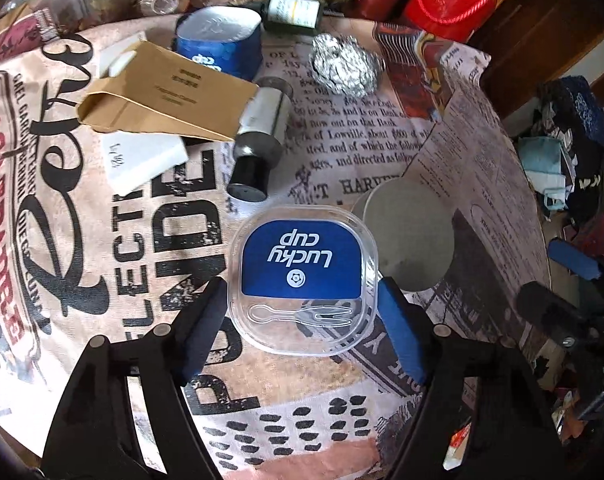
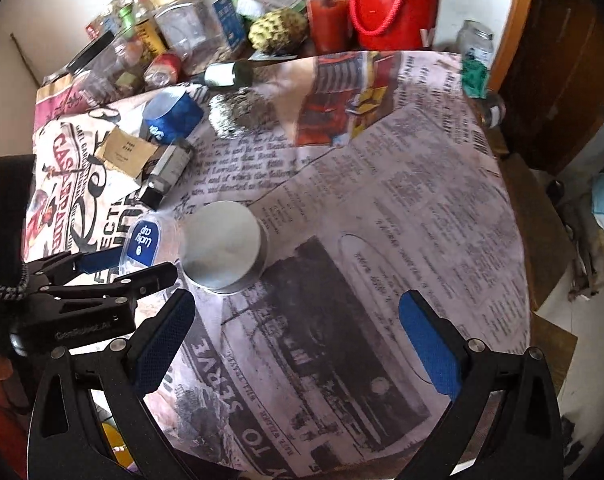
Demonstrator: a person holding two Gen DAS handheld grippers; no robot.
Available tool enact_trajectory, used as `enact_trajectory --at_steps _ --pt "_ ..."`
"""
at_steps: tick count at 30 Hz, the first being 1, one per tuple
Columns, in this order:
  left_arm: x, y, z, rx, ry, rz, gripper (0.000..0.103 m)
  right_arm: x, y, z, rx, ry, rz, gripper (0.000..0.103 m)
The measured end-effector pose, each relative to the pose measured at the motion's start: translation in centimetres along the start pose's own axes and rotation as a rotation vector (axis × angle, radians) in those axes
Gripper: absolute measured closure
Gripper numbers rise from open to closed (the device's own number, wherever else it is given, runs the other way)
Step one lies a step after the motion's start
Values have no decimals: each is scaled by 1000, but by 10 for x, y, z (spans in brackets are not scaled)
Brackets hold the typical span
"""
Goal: Collect trash
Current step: 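Grasp the clear Lucky cup container with the left gripper while the right gripper grasps the metal lid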
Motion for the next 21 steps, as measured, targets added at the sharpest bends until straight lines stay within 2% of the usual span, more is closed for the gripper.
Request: enact_trajectory --at_steps 8,16,21 --pt "4 39 42 -37 92 -71 29 -11 -30 29 -52 66 38 2" --pt "12 72 77 -80 168 -122 29 -23 -68 53 -15 116 81 4" --pt "15 82 80 -93 173 -142 29 -25 -74 63 2 181 56 26"
Point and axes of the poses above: each gripper's, at about its wrist camera, not at the fingertips, and y roughly against the way its jaws point, z to its left, x to its underside, the point moved 3 cm from there along -y, roughly the way its jaws point, and after that the axes turned 1 degree about y, right-handed, at the moved point
